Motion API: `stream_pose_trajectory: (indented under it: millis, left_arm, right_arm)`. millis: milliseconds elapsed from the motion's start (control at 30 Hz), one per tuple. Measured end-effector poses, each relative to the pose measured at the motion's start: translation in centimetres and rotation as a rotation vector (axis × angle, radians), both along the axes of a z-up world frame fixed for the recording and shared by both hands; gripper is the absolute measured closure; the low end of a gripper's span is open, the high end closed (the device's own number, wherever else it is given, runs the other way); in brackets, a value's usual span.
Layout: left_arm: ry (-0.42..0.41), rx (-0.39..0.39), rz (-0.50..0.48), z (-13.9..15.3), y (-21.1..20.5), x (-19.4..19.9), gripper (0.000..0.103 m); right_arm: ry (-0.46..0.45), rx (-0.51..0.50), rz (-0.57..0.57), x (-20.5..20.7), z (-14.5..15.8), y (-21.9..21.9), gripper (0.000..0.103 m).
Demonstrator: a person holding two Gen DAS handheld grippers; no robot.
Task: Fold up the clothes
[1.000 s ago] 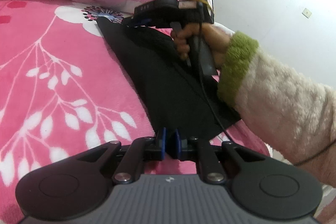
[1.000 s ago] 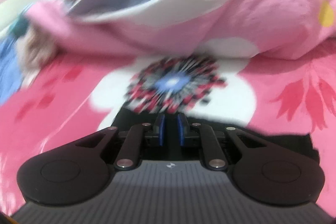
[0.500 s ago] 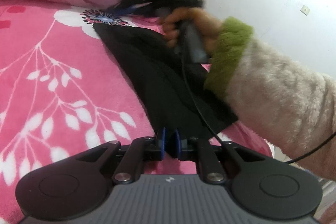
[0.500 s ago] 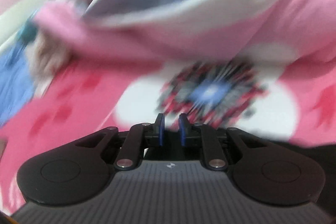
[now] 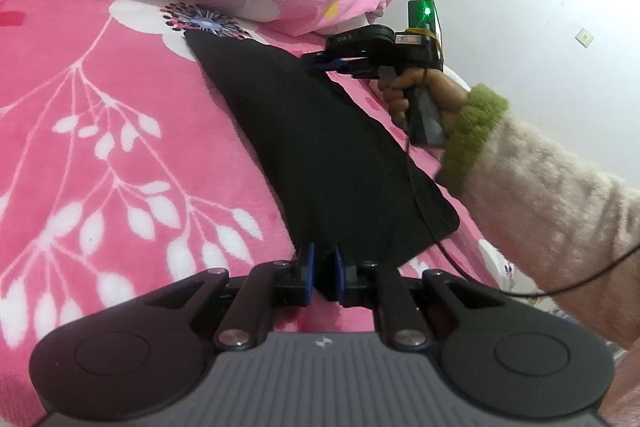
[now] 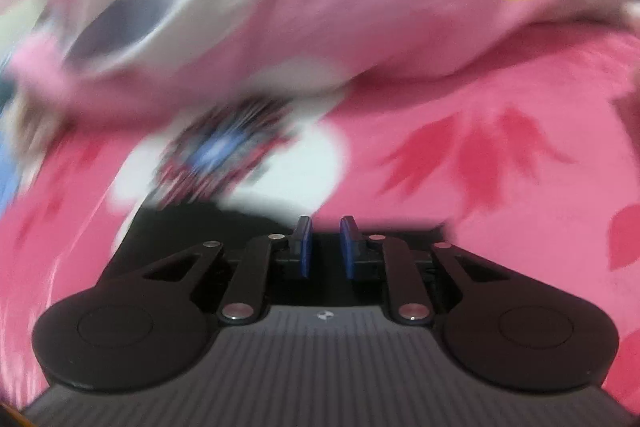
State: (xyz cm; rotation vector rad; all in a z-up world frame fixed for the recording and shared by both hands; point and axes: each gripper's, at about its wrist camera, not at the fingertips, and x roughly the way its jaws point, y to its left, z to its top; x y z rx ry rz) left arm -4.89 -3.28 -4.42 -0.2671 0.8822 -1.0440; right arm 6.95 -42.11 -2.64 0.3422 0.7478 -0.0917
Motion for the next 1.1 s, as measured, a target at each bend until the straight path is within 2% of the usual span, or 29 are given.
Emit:
stream_pose_trajectory:
  millis: [67,100,200,267,300,400,500,667,767,800,867,933,1000,1033,1100]
  left_arm:
    - [0.009,-0.004,-0.002,0.0,0.1,0.1,0.091]
    - [0.01,-0.004,-0.003,0.0,0.1,0.0,0.091]
    - [0.013,-0.003,-0.005,0.1,0.1,-0.1,0.088]
    - [0.002,-0.003,-0.014,0.2,0.0,-0.1,0.083]
    - [-0.005,-0.002,-0.017,0.2,-0.1,-0.2,0.082]
    - [-0.025,0.006,-0.019,0.3,-0.2,-0.4,0.082]
    - [-0.034,0.014,-0.02,0.3,-0.4,-0.3,0.082]
    - [-0.037,0.023,-0.019,0.4,-0.6,-0.2,0.082]
    - [-0.042,0.029,-0.016,0.5,-0.6,-0.3,0.082]
    - [-0.044,0.031,-0.016,0.5,-0.6,-0.4,0.082]
    - [-0.046,0.035,-0.014,0.5,-0.6,-0.4,0.082]
    - [-0.046,0.037,-0.014,0.5,-0.5,-0.5,0.081]
    - [-0.049,0.04,-0.014,0.5,-0.5,-0.5,0.081]
    - [-0.05,0.043,-0.013,0.5,-0.6,-0.5,0.081]
    - [-0.05,0.049,-0.011,0.6,-0.7,-0.5,0.08]
  right_arm:
    - [-0.015,0.029,-0.083,-0.4,0.2,-2.0,0.086]
    - [-0.036,0.053,-0.086,-1.3,0.6,-2.5,0.086]
    - [-0.075,0.099,0.055,-4.3,2.0,-1.9,0.086]
    - [-0.052,0.126,0.152,-5.3,1.7,-1.0,0.087]
    - [-0.021,0.117,0.166,-5.4,1.0,-0.8,0.087]
    - [0.063,0.011,0.039,-5.4,-0.4,-2.0,0.088]
    - [0.027,-0.018,-0.119,-7.2,0.9,-4.0,0.086]
    - [-0.051,-0.046,0.063,-11.4,3.9,-0.2,0.086]
    - [-0.05,-0.006,0.213,-13.8,3.8,3.1,0.086]
    - [-0.026,-0.005,0.218,-14.5,3.3,3.6,0.085]
    - [0.032,-0.014,0.208,-15.8,2.0,4.2,0.085]
    - [0.057,-0.043,0.109,-17.6,1.4,3.4,0.085]
    - [0.053,-0.064,0.0,-19.6,2.5,3.1,0.082]
    - [0.043,-0.092,-0.02,-20.3,3.0,3.7,0.082]
    - [0.001,-0.131,0.017,-20.9,3.7,5.9,0.082]
